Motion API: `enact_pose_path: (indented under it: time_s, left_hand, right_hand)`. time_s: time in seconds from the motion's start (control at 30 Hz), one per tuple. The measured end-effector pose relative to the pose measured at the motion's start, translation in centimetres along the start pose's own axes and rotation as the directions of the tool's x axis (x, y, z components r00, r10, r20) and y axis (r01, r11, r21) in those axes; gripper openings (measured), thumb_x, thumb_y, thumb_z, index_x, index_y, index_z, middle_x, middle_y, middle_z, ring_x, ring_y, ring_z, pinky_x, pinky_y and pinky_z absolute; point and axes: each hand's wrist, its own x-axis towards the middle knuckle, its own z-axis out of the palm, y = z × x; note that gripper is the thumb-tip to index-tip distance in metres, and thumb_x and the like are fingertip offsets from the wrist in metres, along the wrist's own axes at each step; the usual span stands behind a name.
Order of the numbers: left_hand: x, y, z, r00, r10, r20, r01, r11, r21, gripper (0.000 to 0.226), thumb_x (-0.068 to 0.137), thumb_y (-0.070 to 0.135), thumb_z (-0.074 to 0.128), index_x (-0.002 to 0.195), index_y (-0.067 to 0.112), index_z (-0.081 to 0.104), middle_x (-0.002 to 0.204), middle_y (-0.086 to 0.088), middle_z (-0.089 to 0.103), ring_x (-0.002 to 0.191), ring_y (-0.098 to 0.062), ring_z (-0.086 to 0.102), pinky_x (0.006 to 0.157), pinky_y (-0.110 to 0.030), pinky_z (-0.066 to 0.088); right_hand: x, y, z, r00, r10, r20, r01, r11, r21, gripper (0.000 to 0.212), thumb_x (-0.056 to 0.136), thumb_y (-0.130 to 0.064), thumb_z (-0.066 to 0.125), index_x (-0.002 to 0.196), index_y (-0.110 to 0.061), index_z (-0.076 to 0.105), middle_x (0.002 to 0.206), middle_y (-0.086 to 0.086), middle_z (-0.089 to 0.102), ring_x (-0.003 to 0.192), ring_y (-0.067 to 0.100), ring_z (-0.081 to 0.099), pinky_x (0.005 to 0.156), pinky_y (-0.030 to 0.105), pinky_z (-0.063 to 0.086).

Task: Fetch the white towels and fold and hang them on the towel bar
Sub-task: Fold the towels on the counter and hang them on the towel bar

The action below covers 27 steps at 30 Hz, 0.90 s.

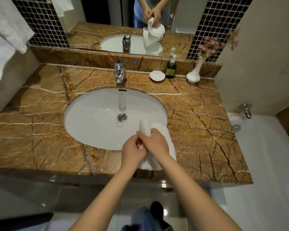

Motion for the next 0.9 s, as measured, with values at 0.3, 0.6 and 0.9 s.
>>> enact_pose_path:
  time_s: [0.3,0.6,0.9]
  left_hand:
    - [0.8,2.4,1.5,0.994,0.080,0.069,-0.078,0.996,-0.032,0.009,0.088,0.021,0.060,0.096,0.022,0.064,0.099,0.006,0.064,0.088,-0.009,0.059,0.076,-0.023,0.048]
    - [1.5,-2.4,4.6,0.960,-0.264,-0.089,0.279,0.894,0.352,0.063,0.083,0.042,0.062,0.133,0.010,0.044,0.127,-0.013,0.053,0.117,-0.031,0.049,0.090,-0.037,0.043]
    - [2.3,-2.8,4.7,0.939,-0.320,-0.123,0.341,0.907,0.248,0.062,0.086,0.019,0.062,0.141,0.006,0.037,0.134,-0.013,0.052,0.119,-0.029,0.051,0.090,-0.038,0.045]
  right_hand:
    - [2.1,3.0,-10.9,0.997,0.064,0.037,-0.069,0.990,0.123,0.028,0.093,-0.018,0.055,0.117,-0.005,0.061,0.110,0.012,0.066,0.100,0.029,0.063,0.088,0.045,0.053]
    - [5.1,13.7,-16.3,0.993,0.119,0.018,-0.115,0.984,-0.139,0.037,0.091,-0.021,0.061,0.126,-0.010,0.057,0.119,0.008,0.062,0.105,0.024,0.058,0.085,0.037,0.049]
    - [6.7,17.8,-13.6,0.990,0.047,-0.135,-0.076,0.972,-0.221,0.050,0.089,-0.024,0.060,0.135,-0.012,0.043,0.132,0.011,0.053,0.119,0.031,0.052,0.095,0.041,0.044]
